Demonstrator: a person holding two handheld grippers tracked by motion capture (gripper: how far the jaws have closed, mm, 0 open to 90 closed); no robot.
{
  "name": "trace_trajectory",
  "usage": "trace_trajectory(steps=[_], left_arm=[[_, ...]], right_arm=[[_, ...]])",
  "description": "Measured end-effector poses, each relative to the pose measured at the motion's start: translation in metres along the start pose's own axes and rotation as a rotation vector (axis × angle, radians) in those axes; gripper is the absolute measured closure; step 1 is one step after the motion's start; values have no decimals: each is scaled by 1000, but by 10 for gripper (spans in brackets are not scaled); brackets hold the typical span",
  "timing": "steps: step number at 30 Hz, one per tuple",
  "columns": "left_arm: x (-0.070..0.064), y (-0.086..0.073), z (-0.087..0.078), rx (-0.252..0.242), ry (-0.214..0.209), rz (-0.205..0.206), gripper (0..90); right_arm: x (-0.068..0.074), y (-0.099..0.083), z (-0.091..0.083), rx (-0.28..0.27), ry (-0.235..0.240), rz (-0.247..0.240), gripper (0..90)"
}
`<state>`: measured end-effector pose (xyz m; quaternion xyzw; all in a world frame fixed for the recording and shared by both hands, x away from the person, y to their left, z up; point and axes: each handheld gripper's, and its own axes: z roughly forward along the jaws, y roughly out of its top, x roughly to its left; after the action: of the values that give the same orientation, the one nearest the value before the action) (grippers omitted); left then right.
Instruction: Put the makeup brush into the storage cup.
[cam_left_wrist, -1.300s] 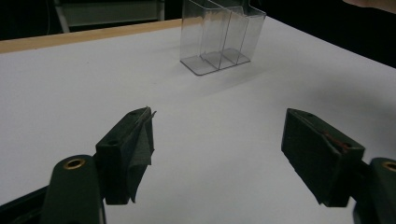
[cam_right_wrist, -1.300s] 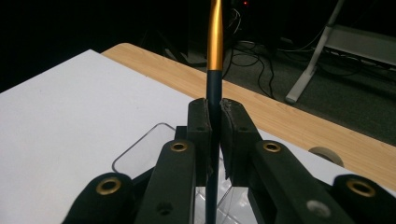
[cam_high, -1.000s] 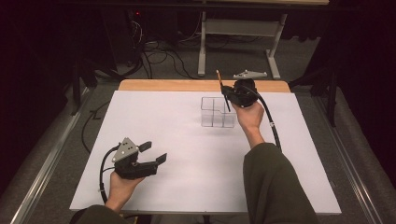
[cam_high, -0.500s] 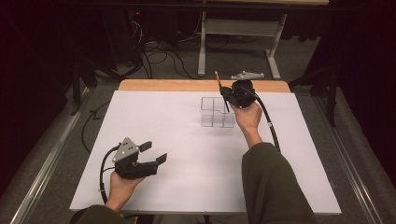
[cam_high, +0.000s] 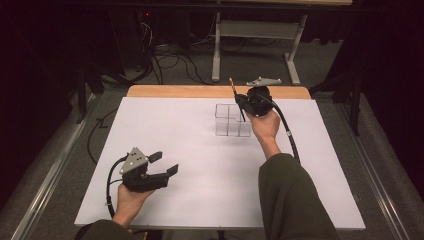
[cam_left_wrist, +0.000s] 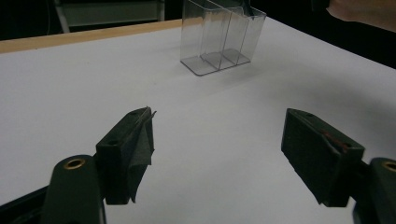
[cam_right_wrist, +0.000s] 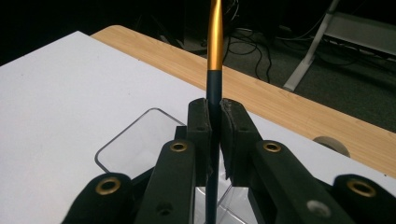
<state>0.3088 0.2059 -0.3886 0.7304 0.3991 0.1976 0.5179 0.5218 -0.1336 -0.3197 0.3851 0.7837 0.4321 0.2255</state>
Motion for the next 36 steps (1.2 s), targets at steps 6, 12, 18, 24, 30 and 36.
trace_trajectory(steps=[6,12,18,24,30,36], left_arm=[[-1,0,0,-3,2,-1,255],[-1,0,1,-4,0,-6,255],[-1,0,1,-3,0,-6,255],[-1,0,1,-4,0,-4,256],[-1,0,1,-3,-1,-7,255],[-1,0,1,-4,1,-4,256]], right_arm=[[-1,-1,-1,13,-3,0,842],[-2,-1,-3,17,-5,-4,842],[-2,-2,-6,33,-9,-10,842],[-2,-2,-8,37,-13,-16,842],[-4,-7,-8,45,-14,-13,840],[-5,-9,-10,47,-17,-8,840]])
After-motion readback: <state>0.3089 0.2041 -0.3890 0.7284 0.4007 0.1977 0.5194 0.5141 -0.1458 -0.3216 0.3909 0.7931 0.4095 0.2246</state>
